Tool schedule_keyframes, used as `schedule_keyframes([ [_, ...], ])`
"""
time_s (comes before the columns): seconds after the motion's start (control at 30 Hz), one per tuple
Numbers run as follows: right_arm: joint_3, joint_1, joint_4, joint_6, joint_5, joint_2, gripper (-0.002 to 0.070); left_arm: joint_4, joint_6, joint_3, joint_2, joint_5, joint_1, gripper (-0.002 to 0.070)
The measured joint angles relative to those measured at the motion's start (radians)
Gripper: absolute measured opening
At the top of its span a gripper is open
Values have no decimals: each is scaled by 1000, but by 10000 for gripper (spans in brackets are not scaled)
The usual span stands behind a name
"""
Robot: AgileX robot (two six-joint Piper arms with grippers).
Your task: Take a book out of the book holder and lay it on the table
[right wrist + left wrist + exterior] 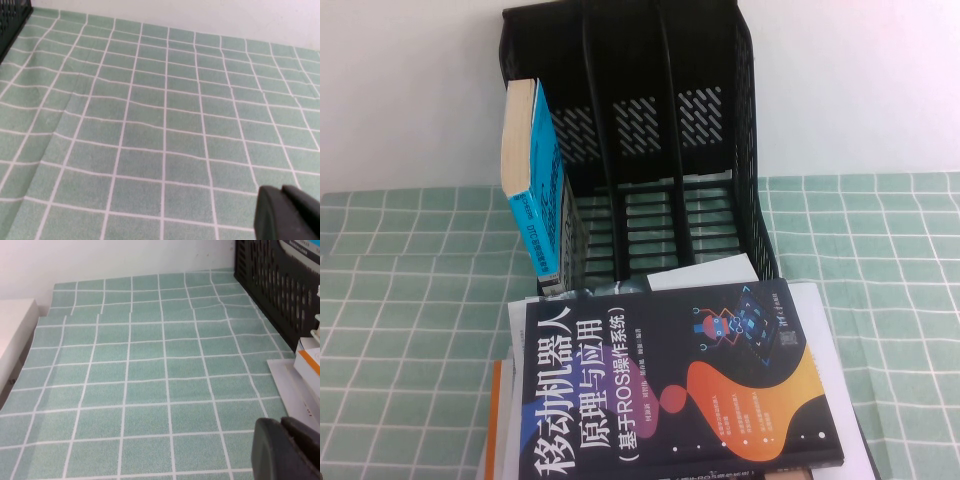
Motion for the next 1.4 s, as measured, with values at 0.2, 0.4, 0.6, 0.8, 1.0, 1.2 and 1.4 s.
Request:
schedule_keyframes([
  [0.2, 0, 0, 0, 0, 0, 0, -2, 0, 0, 0, 0, 0, 0, -3],
  [0.4, 0, 0, 0, 0, 0, 0, -2, 0, 0, 0, 0, 0, 0, -3],
  [0.6, 0, 0, 0, 0, 0, 0, -2, -17, 0, 0, 0, 0, 0, -3],
  [0.8, 0, 0, 0, 0, 0, 0, -2, -23, 0, 0, 0, 0, 0, -3],
  [1.0, 0, 0, 0, 0, 0, 0, -2, -23, 0, 0, 0, 0, 0, -3],
  [1.2, 0, 0, 0, 0, 0, 0, -1, -23, 2, 0, 0, 0, 0, -3],
  [1.4, 0, 0, 0, 0, 0, 0, -2, -27, 2, 0, 0, 0, 0, -3],
])
